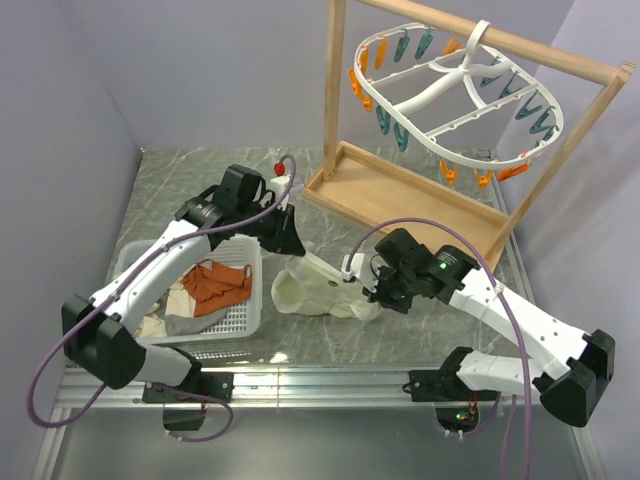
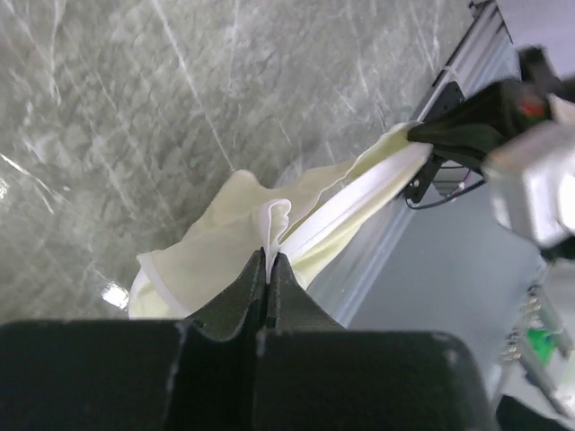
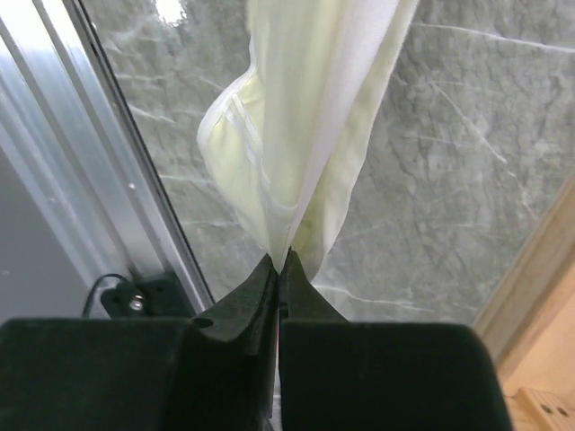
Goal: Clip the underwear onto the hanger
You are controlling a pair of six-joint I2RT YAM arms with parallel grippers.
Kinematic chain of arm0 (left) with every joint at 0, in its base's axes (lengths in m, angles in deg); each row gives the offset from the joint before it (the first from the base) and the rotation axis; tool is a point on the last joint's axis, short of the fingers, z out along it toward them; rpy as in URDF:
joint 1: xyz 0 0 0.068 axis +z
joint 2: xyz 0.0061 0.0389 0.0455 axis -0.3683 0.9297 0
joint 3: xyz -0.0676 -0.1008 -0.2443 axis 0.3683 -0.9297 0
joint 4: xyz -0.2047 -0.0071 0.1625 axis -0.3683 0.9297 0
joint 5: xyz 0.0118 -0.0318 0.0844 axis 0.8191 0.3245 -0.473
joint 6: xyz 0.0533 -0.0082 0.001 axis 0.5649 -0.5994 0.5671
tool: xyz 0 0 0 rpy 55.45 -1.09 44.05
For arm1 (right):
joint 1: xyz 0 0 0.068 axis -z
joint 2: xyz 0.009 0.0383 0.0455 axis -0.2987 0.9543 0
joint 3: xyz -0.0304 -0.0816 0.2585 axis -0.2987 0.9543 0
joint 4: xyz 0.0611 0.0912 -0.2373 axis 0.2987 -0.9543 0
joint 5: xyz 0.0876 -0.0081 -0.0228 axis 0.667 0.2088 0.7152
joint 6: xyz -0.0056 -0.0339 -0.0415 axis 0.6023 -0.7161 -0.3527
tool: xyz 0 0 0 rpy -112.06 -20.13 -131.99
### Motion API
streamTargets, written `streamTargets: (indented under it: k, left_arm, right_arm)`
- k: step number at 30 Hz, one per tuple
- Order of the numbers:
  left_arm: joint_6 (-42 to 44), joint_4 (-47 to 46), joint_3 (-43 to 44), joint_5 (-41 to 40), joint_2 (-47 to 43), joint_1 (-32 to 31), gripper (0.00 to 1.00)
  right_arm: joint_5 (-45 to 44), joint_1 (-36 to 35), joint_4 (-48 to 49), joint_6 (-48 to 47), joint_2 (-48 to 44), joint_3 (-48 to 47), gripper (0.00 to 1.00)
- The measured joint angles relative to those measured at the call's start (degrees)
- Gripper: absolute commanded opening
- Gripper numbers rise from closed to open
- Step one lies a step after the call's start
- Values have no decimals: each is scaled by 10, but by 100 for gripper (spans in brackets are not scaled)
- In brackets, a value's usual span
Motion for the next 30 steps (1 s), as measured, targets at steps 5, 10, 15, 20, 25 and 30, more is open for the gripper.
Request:
streamTargets:
  k: [5,10,15,20,25,30]
  left_arm:
    - [-43,-18,39,-25,99,0,2]
    - [-49,-54,93,-68,228,4,3]
    - [-38,-74,132,-80,292,36,3]
    - [-26,-101,92,-92,283,34,57]
    - [-43,-110,35,-128,269,21,88]
    - [-55,-149,6,-145,233,60,80]
  right_arm:
    - [-36,5,25,-43,0,44,0]
    - [-40,75,57,-67,150,23,0]
    - [-10,170,78,-64,268,-75,0]
    - [9,170,76,-64,273,-88,1]
    - [-2,155,69,-46,281,-69,15]
    - [-18,175,83,-8,288,-61,11]
